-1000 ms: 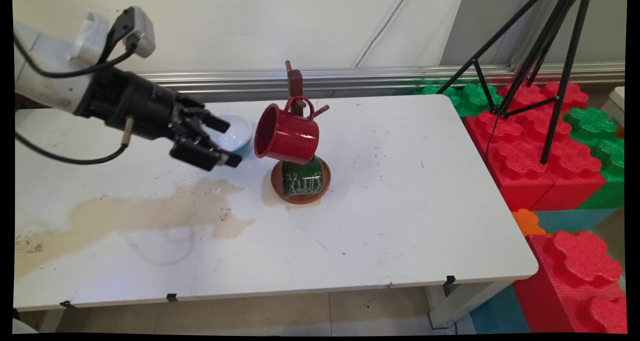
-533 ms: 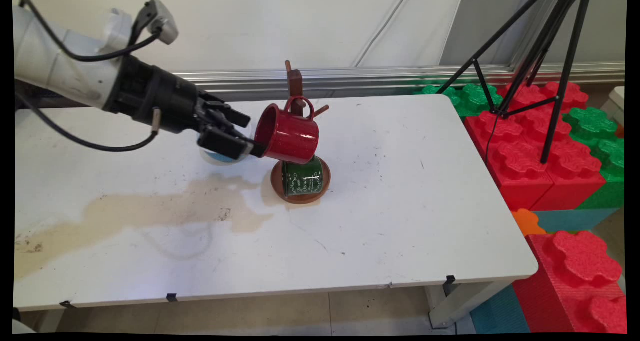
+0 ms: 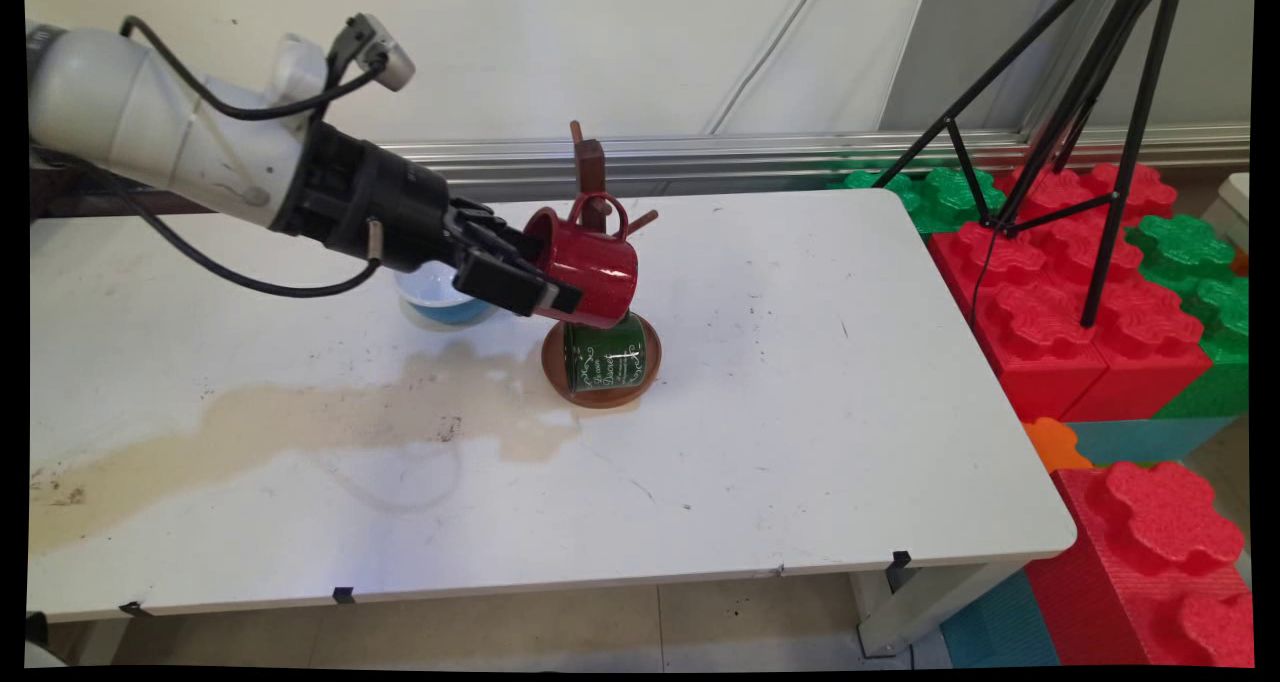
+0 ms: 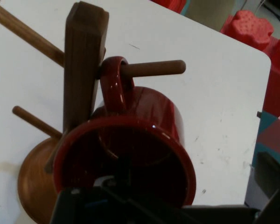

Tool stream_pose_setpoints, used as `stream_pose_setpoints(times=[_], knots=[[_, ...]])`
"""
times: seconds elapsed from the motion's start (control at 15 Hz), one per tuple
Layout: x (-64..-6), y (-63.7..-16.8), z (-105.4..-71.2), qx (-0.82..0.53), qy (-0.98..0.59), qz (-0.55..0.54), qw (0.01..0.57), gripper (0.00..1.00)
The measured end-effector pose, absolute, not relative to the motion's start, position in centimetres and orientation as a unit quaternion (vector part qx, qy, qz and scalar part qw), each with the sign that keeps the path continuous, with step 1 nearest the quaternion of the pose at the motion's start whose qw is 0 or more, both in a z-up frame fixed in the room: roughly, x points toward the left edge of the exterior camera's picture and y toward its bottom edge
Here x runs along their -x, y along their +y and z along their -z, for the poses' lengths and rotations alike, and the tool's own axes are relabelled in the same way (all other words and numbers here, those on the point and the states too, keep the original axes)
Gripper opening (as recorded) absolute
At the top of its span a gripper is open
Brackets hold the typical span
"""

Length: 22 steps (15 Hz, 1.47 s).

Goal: Pick up the red mug from the rack, then place the picked object on the table

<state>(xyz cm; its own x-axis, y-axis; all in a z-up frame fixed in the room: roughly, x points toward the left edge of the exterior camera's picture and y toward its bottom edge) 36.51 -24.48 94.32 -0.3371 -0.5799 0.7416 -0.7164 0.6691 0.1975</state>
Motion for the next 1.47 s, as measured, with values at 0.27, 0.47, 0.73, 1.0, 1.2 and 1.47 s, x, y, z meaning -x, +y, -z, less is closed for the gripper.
stream_pose_setpoints(times=[0.27, 0.47, 0.73, 1.0, 1.2, 1.47], knots=[[-35.8, -24.9, -93.7, -0.404, -0.810, -0.076, 0.418, 1.00], [-35.4, -25.2, -93.2, -0.407, -0.808, -0.073, 0.419, 1.00], [-35.1, -25.5, -92.8, -0.410, -0.807, -0.073, 0.419, 1.00], [-35.0, -25.7, -92.4, -0.411, -0.807, -0.074, 0.418, 0.00], [-34.9, -25.8, -92.3, -0.411, -0.807, -0.075, 0.418, 0.00], [-35.1, -25.6, -92.7, -0.411, -0.807, -0.080, 0.416, 0.00]])
